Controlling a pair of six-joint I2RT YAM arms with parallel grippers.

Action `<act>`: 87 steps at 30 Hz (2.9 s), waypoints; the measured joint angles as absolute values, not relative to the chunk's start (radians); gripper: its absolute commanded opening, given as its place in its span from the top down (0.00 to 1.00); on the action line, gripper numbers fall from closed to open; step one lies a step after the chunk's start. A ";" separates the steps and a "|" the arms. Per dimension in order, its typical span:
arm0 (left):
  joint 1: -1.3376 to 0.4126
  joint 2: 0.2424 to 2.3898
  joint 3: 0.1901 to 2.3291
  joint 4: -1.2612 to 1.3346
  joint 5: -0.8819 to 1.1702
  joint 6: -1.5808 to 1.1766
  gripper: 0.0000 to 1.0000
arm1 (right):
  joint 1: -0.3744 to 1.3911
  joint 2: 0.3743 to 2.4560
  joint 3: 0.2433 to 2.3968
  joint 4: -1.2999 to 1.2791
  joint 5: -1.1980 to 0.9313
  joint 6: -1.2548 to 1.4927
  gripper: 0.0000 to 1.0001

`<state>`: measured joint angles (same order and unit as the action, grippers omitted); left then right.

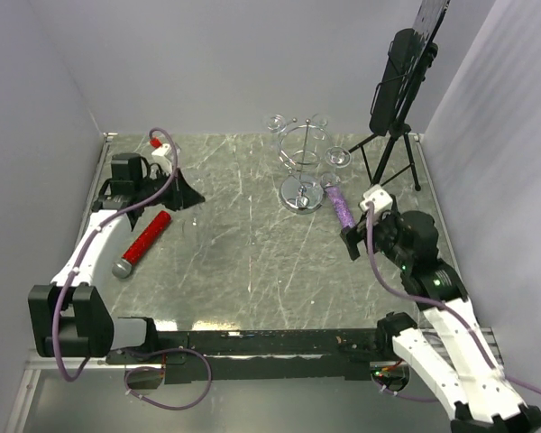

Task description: Take the wine glass off the wine glass rack

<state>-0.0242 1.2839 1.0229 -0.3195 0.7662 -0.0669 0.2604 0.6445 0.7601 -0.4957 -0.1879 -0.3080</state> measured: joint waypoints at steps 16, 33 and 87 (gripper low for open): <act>0.043 1.597 0.915 -0.116 1.081 -0.788 0.99 | 0.736 0.703 0.748 -0.381 -0.197 -0.821 0.00; 0.064 1.654 0.765 0.089 1.261 -1.335 0.99 | 0.960 1.247 0.822 0.055 -0.189 -0.924 0.00; 0.065 1.731 0.786 0.042 1.241 -1.397 0.42 | 0.992 1.626 1.147 0.107 -0.448 -1.099 0.50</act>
<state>0.0650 1.7313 0.7856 0.0422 1.2407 -1.3968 0.9924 1.6264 1.1465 0.1070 -0.4480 -1.0988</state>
